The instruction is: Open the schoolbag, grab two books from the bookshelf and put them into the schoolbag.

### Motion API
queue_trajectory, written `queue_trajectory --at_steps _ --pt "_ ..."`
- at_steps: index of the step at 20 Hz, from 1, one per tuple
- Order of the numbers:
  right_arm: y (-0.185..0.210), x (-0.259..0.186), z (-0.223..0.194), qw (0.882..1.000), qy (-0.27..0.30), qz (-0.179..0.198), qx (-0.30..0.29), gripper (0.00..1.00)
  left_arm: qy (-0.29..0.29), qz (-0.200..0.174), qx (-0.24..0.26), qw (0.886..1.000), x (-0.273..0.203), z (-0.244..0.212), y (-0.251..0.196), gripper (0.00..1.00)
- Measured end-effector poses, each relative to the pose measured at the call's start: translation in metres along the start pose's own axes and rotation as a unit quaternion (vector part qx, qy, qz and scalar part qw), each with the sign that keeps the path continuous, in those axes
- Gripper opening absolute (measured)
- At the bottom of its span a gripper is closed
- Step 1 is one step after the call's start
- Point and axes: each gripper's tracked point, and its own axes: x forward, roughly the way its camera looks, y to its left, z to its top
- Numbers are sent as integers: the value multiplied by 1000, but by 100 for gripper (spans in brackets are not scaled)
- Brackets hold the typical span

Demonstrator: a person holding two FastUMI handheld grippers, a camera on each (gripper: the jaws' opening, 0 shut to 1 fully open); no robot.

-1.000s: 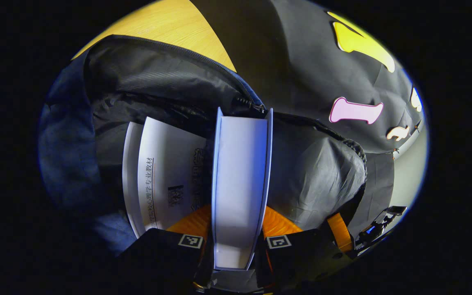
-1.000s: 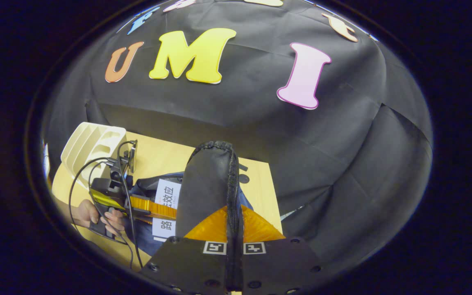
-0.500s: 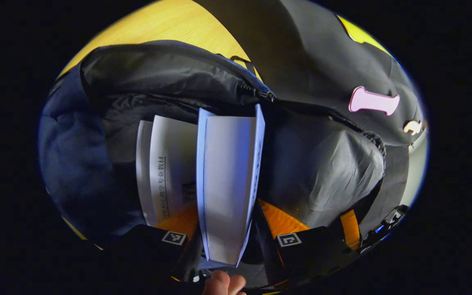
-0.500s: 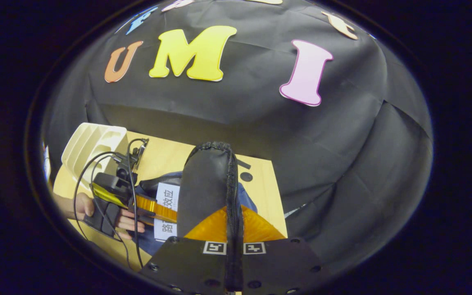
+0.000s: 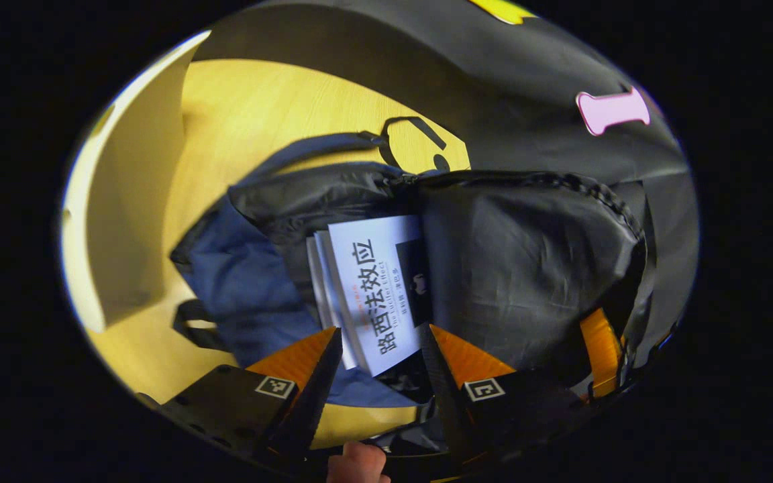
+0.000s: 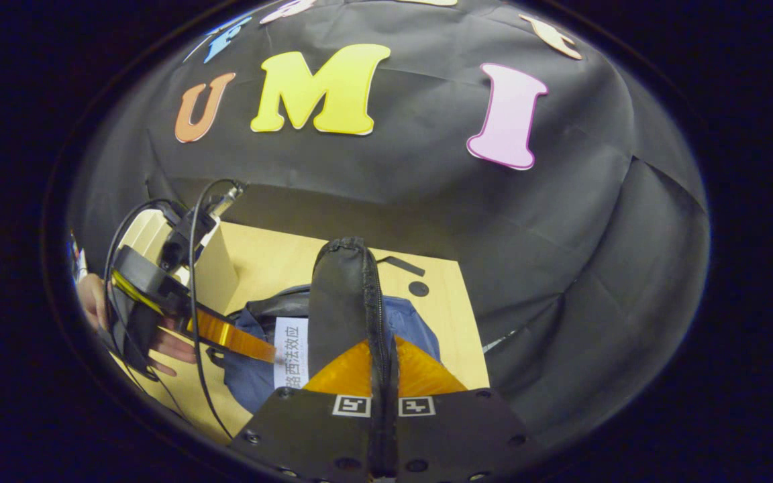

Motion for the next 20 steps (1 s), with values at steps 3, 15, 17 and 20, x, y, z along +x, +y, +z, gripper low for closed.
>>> queue_trajectory --at_steps 3,15,17,20 --pt "9 -3 -1 1000 -6 7 8 0 -6 58 50 997 -35 2 18 77" --pt "83 -23 -17 999 -9 51 11 0 -130 160 129 970 -174 1 55 77" --pt "105 -24 -23 998 -5 63 5 0 -172 172 127 961 -205 8 62 77" --pt "141 -23 -38 996 6 86 4 0 -236 166 111 951 -244 17 68 77"
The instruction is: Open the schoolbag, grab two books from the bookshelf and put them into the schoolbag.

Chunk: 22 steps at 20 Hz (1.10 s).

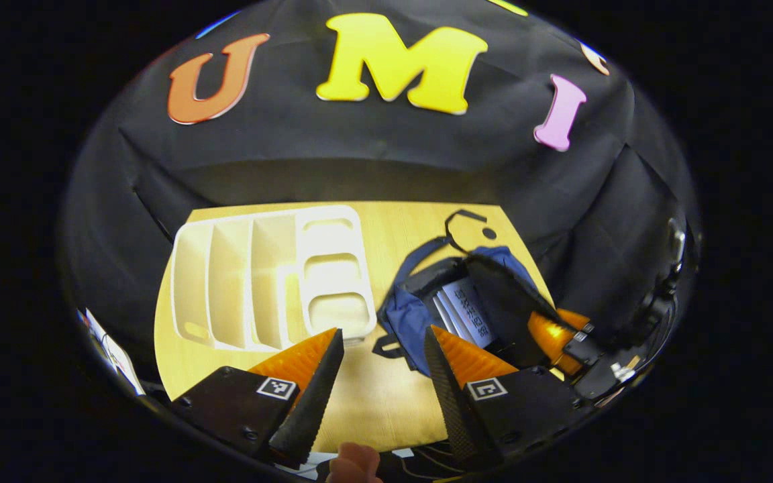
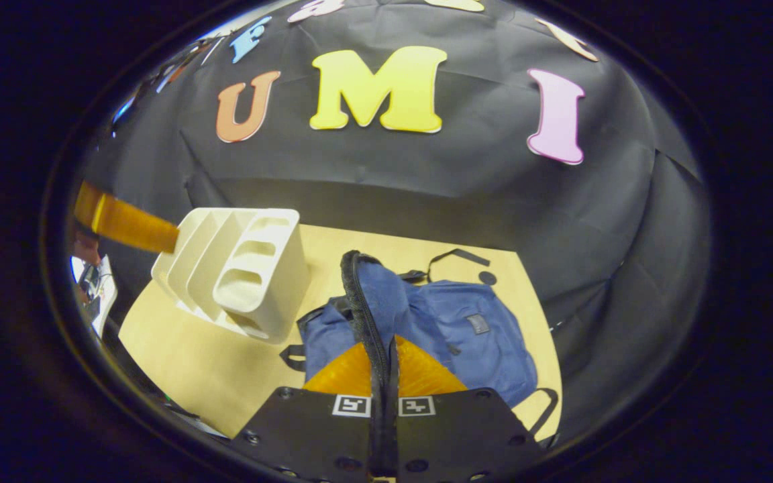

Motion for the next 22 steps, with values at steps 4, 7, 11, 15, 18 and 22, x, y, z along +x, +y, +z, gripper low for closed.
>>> queue_trajectory --at_steps 4,7,11,15,18,22 --pt "38 18 -22 1000 17 25 -5 0 -83 13 -30 996 -34 31 30 77" --pt "55 34 -37 999 30 31 1 0 -143 31 -41 988 -52 60 49 77" --pt "75 59 -58 997 54 41 20 1 -183 56 -59 980 -70 74 76 78" --pt "90 82 -80 995 81 46 22 4 -195 61 -73 976 -83 70 91 78" --pt "98 93 -90 995 88 49 1 12 -205 73 -73 973 -88 72 101 78" --pt "100 100 -99 994 101 52 -2 35 -221 101 -62 968 -95 76 115 78"
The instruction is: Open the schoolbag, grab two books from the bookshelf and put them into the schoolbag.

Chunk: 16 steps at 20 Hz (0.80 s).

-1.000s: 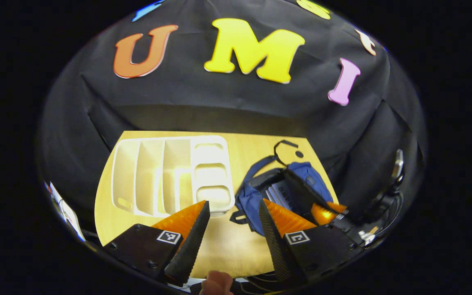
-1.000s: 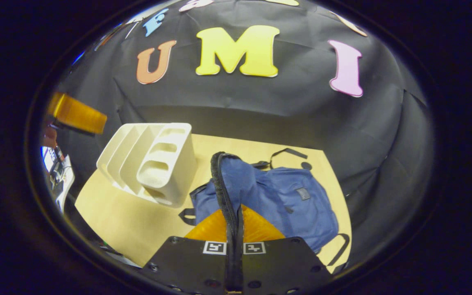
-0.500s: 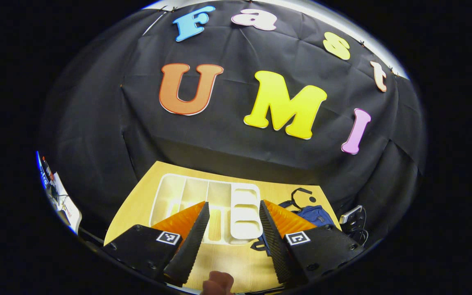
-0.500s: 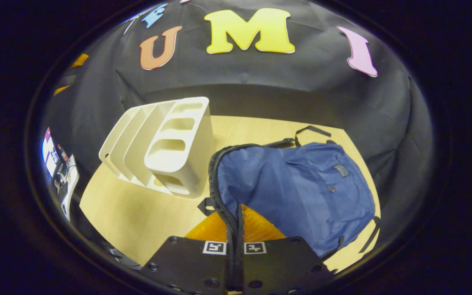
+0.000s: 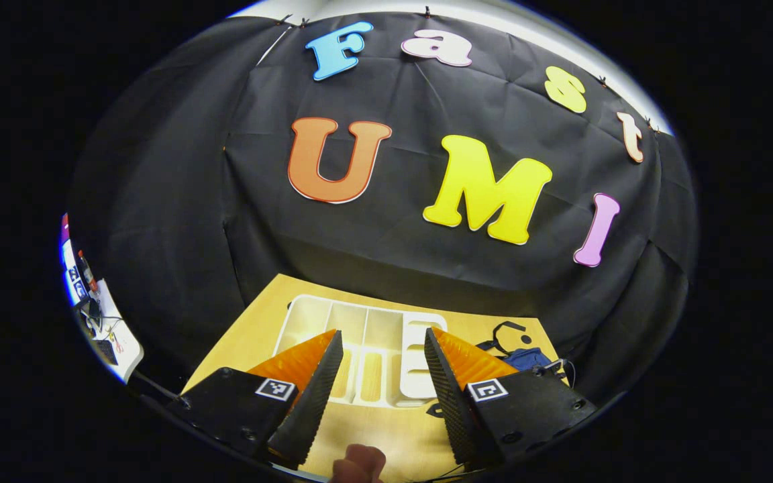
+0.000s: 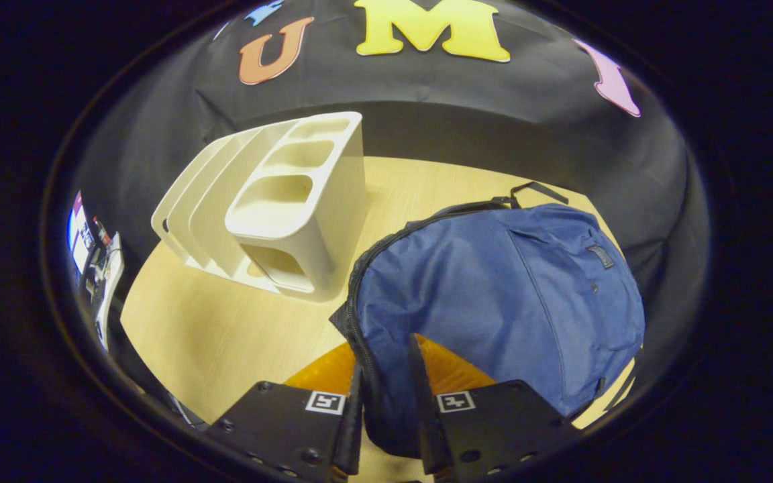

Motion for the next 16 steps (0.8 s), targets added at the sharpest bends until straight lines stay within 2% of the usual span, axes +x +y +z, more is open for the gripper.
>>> queue_trajectory --at_steps 3,4,6,9,10,12,16 --pt "11 0 2 1000 0 18 7 51 -16 7 14 1000 1 7 2 78" --pt "14 -4 5 1000 -5 23 5 66 -22 9 19 1000 2 10 2 78" --pt "19 -11 14 999 -19 32 2 83 -38 11 28 999 4 18 1 78" --pt "22 -29 38 998 -53 36 3 97 -70 17 52 996 4 34 0 78" --pt "20 -38 52 997 -71 32 3 97 -80 12 59 995 5 41 -2 78" --pt "15 -61 83 993 -117 23 5 97 -95 11 68 993 8 49 -8 100" --pt "2 -126 155 974 -225 -4 13 96 -112 -1 66 992 7 56 -18 97"
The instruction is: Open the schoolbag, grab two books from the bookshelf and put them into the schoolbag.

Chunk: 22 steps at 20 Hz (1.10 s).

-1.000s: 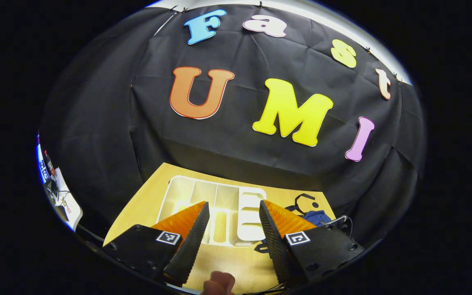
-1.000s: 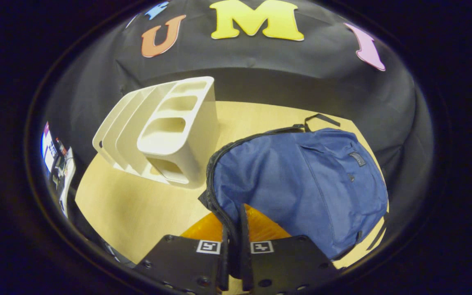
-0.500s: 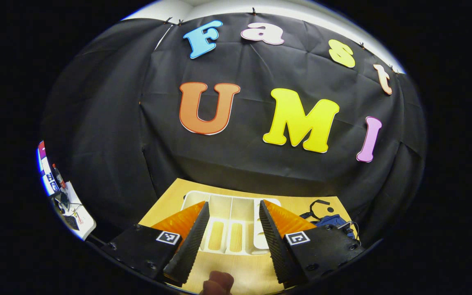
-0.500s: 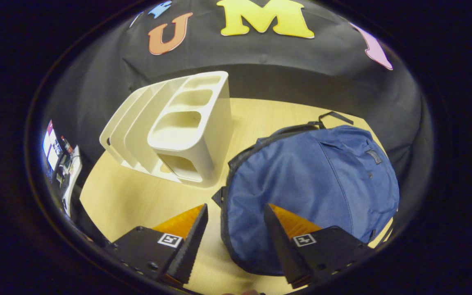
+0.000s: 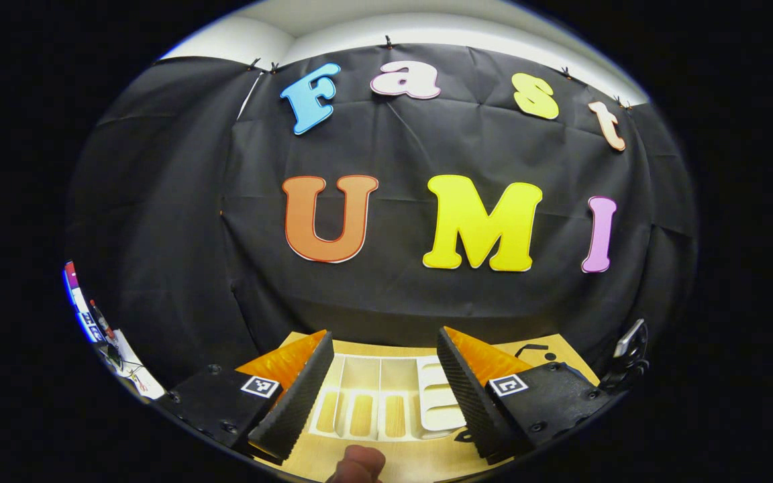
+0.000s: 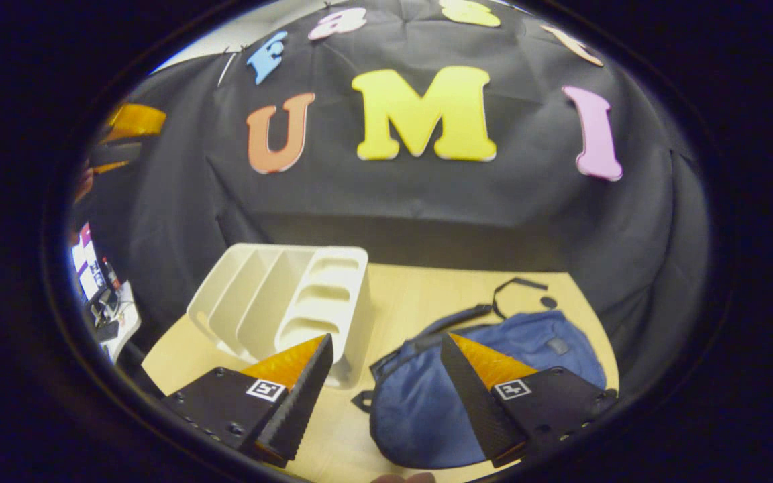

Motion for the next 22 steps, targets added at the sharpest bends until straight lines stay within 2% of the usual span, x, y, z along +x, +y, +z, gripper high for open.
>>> queue_trajectory --at_steps 1,3,6,8,10,11,13,16,17,18,19,20,22 --pt "-2 -10 23 1000 -29 -6 -4 96 -3 -4 0 1000 1 2 -4 100" --pt "-10 -32 68 996 -88 -25 -13 96 -13 -5 0 1000 1 6 -7 98" --pt "-19 -73 131 982 -175 -58 -35 96 -31 -13 -9 999 -1 15 -13 98" --pt "-17 -95 154 974 -211 -67 -44 94 -52 -6 8 999 -3 23 -13 98" --pt "-16 -112 167 972 -223 -67 -38 98 -77 -5 29 997 -5 33 -15 98" --pt "-18 -118 173 971 -228 -68 -33 97 -88 -6 38 995 -6 36 -18 100" --pt "-24 -130 184 967 -241 -76 -29 95 -96 -5 46 994 -11 37 -25 97" --pt "-29 -136 194 962 -258 -79 -28 98 -95 -17 34 995 -16 30 -41 100" --pt "-29 -139 194 962 -260 -79 -26 98 -91 -19 29 995 -15 26 -45 94" --pt "-28 -140 193 962 -260 -78 -26 98 -88 -20 25 996 -17 24 -48 97" --pt "-26 -141 192 963 -259 -76 -24 98 -87 -19 21 996 -18 23 -49 94" --pt "-25 -142 191 963 -258 -74 -22 98 -86 -19 18 996 -19 22 -49 98" --pt "-24 -144 192 963 -258 -73 -22 98 -91 -12 16 996 -19 24 -48 98"
